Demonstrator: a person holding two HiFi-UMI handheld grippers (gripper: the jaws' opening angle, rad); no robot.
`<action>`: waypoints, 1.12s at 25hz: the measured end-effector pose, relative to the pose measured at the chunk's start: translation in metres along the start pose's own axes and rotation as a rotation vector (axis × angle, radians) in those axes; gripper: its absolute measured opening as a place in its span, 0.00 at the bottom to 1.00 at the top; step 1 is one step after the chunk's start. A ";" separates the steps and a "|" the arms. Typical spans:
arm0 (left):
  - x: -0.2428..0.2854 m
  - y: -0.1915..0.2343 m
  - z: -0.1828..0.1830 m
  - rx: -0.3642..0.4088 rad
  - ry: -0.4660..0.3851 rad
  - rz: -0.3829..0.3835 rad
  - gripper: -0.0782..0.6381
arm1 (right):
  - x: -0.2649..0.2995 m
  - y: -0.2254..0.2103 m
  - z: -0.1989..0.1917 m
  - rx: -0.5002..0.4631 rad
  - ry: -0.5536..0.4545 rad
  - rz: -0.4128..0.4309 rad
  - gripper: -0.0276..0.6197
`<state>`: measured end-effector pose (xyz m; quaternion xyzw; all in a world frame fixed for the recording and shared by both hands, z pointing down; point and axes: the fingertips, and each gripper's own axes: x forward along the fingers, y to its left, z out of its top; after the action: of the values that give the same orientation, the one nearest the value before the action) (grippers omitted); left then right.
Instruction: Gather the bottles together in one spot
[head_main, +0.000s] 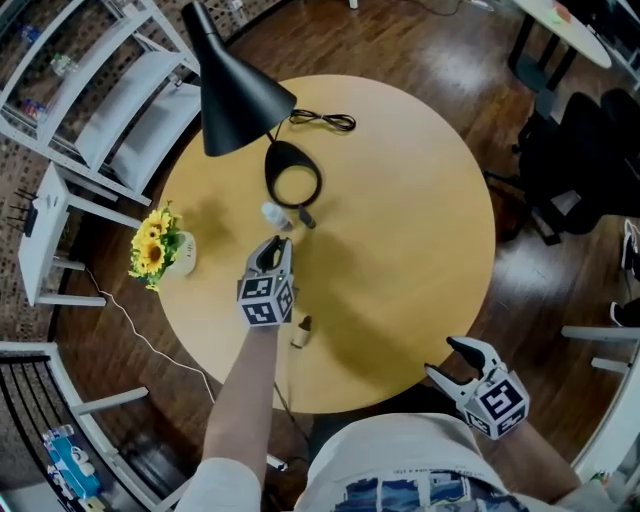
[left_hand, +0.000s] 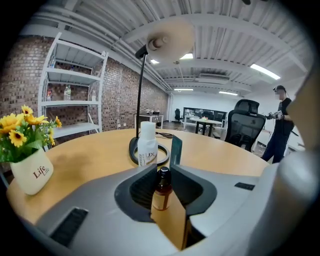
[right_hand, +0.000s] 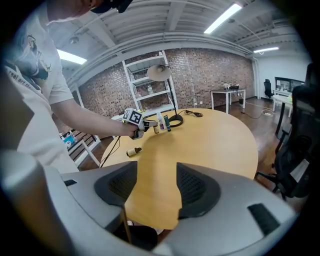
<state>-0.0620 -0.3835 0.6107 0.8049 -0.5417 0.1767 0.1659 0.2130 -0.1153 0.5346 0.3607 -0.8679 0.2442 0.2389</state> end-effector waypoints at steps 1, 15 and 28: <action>0.002 0.000 -0.003 -0.003 0.002 0.003 0.23 | -0.001 -0.001 -0.002 0.002 0.003 0.001 0.46; -0.007 -0.008 -0.014 -0.006 0.055 -0.030 0.27 | -0.004 0.008 -0.006 0.005 -0.022 0.010 0.46; -0.154 -0.019 0.012 -0.019 0.033 0.045 0.30 | 0.009 0.068 0.005 -0.037 -0.087 0.080 0.46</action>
<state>-0.0971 -0.2575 0.5272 0.7877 -0.5587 0.1886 0.1786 0.1554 -0.0804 0.5190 0.3317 -0.8955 0.2214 0.1976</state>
